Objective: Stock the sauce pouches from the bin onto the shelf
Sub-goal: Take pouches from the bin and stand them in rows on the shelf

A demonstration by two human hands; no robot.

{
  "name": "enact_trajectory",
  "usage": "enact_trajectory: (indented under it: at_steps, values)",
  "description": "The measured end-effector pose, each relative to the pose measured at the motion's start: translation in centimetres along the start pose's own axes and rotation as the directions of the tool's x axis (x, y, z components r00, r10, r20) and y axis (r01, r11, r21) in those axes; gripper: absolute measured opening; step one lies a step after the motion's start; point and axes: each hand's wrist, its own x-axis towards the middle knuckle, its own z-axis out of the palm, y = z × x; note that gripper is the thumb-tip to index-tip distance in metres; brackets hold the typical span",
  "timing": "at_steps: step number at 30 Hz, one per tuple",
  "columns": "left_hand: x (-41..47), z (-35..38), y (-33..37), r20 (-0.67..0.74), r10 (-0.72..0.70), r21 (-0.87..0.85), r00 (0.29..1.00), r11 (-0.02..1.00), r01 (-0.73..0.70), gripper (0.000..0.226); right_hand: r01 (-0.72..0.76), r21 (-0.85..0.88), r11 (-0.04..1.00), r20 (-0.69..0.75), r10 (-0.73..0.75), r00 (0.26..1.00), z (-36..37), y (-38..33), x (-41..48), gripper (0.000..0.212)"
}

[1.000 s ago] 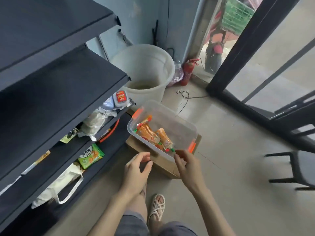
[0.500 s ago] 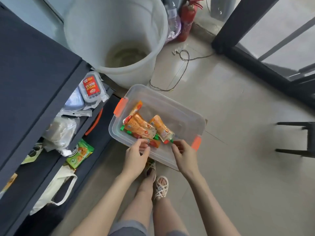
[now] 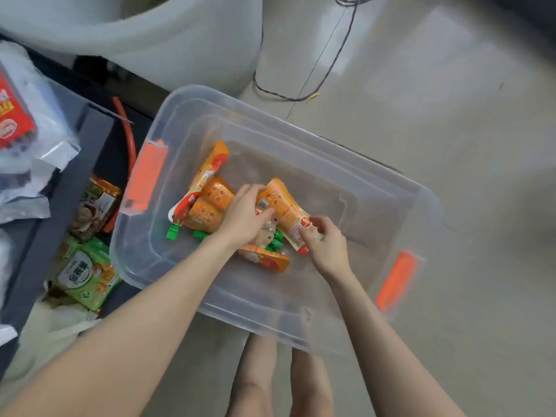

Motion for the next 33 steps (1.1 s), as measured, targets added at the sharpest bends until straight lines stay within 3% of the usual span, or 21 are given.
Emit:
enact_trajectory:
  at_steps: [3, 7, 11, 14, 17, 19, 21, 23, 24, 28, 31, 33]
  values:
    - [3.1, 1.6, -0.8, 0.027, -0.018, 0.056, 0.999, 0.998, 0.017, 0.063, -0.038, -0.020, 0.999, -0.035, 0.038, 0.999, 1.3, 2.1, 2.3, 0.048]
    - [5.8, 2.9, -1.1, -0.009, 0.029, 0.280, 1.000, 0.960, -0.025, 0.068, -0.017, -0.105, 0.994, -0.084, 0.008, 0.996, 2.6, 3.3, 3.6, 0.054]
    - [7.4, 1.9, -1.2, 0.076, -0.006, 0.201, 0.997, 0.980, -0.009, 0.047, 0.009, -0.091, 0.996, -0.149, -0.023, 0.989, 2.9, 3.6, 3.9, 0.050]
    - [7.2, 1.2, -1.5, 0.075, -0.003, 0.104, 0.997, 0.995, -0.004, 0.030, 0.027, -0.060, 0.998, -0.296, -0.044, 0.954, 3.3, 3.2, 3.0, 0.045]
    - [6.9, 0.5, -2.0, -0.020, 0.012, 0.053, 1.000, 0.999, -0.011, 0.029, 0.006, 0.176, 0.984, -0.437, 0.072, 0.897, 3.7, 2.5, 2.0, 0.030]
    - [7.0, 0.1, -2.1, -0.010, 0.021, 0.025, 1.000, 0.999, -0.020, 0.028, -0.115, 0.471, 0.874, -0.292, 0.278, 0.915, 3.8, 1.8, 1.9, 0.025]
    - [7.2, 0.0, -1.9, 0.108, 0.024, 0.009, 0.994, 1.000, -0.025, 0.024, -0.276, 0.718, 0.639, -0.032, 0.427, 0.904, 4.0, 1.4, 2.6, 0.035]
    - [7.5, 0.3, -1.8, 0.231, 0.028, 0.019, 0.973, 0.999, -0.033, 0.017, -0.312, 0.841, 0.443, 0.086, 0.459, 0.884, 4.1, 1.2, 3.6, 0.047]
    - [7.7, 0.4, -1.7, 0.270, 0.035, 0.038, 0.962, 0.998, -0.047, 0.015, -0.306, 0.866, 0.396, 0.098, 0.466, 0.880, 4.1, 1.0, 4.1, 0.044]
    - [8.3, -0.2, -1.6, 0.428, 0.059, 0.007, 0.902, 0.998, -0.068, 0.009, -0.299, 0.877, 0.376, 0.090, 0.483, 0.871, 4.3, 1.2, 4.9, 0.017]
    - [8.2, 0.1, -1.2, 0.536, 0.071, -0.003, 0.841, 0.997, -0.082, 0.008, -0.257, 0.915, 0.311, 0.088, 0.467, 0.880, 4.4, 1.3, 4.5, 0.023]
    - [8.1, 0.1, -1.3, 0.532, 0.079, 0.084, 0.843, 0.986, -0.145, 0.014, -0.230, 0.927, 0.297, 0.077, 0.450, 0.890, 4.2, 1.4, 4.3, 0.028]
